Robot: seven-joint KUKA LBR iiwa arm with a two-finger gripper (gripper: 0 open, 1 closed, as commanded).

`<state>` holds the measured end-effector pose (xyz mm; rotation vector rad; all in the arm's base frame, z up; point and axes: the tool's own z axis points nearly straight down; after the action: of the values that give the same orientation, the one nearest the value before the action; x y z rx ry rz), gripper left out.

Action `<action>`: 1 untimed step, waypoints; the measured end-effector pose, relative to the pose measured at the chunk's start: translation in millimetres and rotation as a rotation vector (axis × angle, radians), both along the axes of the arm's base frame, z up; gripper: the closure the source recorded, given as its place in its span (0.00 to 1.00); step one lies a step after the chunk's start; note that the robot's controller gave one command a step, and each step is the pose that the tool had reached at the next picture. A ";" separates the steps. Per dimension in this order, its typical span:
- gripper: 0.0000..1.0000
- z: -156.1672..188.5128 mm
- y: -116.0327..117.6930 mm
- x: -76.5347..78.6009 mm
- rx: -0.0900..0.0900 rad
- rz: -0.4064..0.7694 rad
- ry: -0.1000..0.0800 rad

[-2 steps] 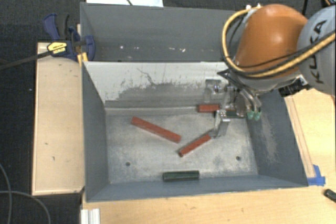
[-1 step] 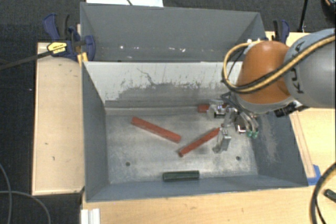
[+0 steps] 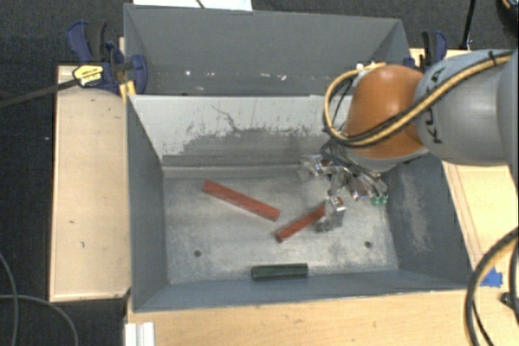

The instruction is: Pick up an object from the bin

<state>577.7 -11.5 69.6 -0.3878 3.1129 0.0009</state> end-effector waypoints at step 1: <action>1.00 1.3 -0.5 0.5 0.000 -0.004 -0.002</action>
Offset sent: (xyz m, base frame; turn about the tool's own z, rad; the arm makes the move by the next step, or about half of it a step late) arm 0.0000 0.0000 0.0000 0.0000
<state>578.3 -12.0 70.9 -0.3817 3.1118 0.0007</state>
